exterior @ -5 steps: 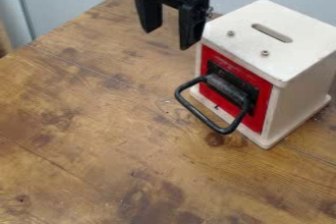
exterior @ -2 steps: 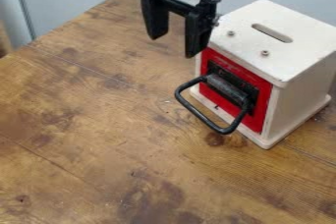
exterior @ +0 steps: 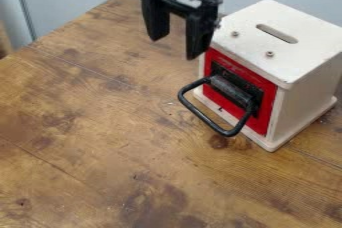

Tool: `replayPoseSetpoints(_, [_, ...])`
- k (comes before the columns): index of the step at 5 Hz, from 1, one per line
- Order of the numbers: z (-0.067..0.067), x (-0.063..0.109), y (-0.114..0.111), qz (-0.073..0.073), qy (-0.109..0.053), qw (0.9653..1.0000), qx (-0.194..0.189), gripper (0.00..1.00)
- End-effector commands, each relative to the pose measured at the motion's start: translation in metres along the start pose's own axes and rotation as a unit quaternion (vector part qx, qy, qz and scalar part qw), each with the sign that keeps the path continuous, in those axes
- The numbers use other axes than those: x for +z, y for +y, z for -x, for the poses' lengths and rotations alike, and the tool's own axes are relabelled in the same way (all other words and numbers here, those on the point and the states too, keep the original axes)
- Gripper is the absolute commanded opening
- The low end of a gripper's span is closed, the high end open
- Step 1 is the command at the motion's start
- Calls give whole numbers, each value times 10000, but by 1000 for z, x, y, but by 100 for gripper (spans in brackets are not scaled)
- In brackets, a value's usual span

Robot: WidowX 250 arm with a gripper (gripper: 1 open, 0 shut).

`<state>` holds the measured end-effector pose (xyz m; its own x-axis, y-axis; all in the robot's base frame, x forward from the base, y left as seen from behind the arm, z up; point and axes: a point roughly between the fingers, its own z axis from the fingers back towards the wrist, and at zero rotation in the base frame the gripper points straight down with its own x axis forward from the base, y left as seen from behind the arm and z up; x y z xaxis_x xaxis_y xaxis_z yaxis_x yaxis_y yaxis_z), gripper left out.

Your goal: Close the drawer

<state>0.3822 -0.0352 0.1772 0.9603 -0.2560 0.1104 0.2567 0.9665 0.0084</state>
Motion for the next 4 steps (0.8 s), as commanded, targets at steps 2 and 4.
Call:
replayPoseSetpoints(2, [5,26,15,-49,-345,9992,176,100])
replayPoseSetpoints(4, [-4,24,15,-51,-357,9991,217,100])
